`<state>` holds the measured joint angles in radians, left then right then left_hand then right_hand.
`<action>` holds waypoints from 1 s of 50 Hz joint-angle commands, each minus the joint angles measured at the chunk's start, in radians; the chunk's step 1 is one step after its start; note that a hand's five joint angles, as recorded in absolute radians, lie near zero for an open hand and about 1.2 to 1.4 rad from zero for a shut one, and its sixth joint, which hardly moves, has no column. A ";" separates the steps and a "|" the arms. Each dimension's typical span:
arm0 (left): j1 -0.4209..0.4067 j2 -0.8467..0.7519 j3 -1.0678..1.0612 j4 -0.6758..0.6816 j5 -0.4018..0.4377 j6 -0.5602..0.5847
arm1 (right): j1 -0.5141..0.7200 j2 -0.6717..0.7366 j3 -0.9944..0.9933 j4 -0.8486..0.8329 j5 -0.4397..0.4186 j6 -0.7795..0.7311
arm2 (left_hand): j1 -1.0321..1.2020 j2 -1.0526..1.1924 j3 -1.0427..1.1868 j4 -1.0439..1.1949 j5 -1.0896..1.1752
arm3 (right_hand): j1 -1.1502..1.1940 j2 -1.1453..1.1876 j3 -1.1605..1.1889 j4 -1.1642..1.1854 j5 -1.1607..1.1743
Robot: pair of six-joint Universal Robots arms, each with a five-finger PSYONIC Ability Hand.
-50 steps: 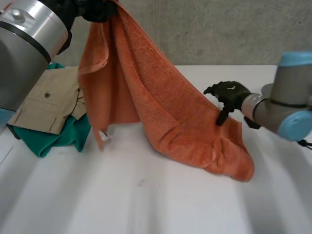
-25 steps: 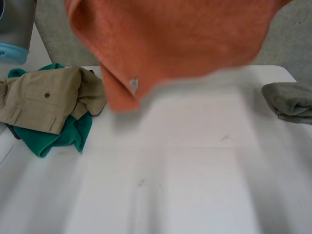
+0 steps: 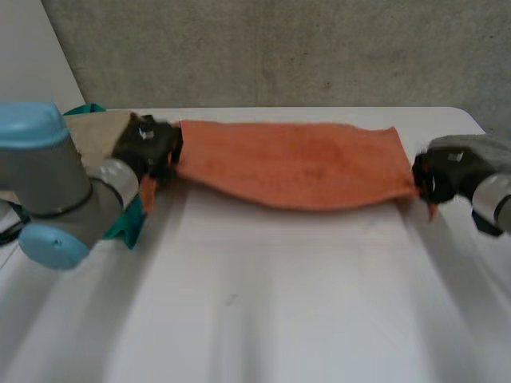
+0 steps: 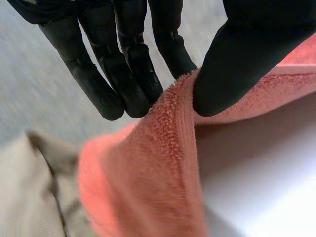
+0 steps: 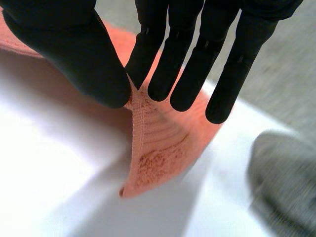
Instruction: Fold the laundry.
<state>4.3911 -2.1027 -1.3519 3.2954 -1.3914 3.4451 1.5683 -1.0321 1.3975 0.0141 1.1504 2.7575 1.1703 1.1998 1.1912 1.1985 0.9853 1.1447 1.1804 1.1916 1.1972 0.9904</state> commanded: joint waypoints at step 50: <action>0.047 -0.172 0.062 -0.209 -0.076 0.220 | -0.013 0.030 0.018 0.043 0.040 -0.107 | -0.534 -0.563 -0.555 -0.562 -0.523 | 0.252 0.216 0.205 0.199 0.231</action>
<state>4.4511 -2.2237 -1.3599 3.0926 -1.4316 3.6482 1.5589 -1.0025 1.4193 0.0560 1.1897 2.6554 0.6301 0.6365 0.6356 0.6298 0.4568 1.1447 1.1804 1.1916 1.1973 0.9904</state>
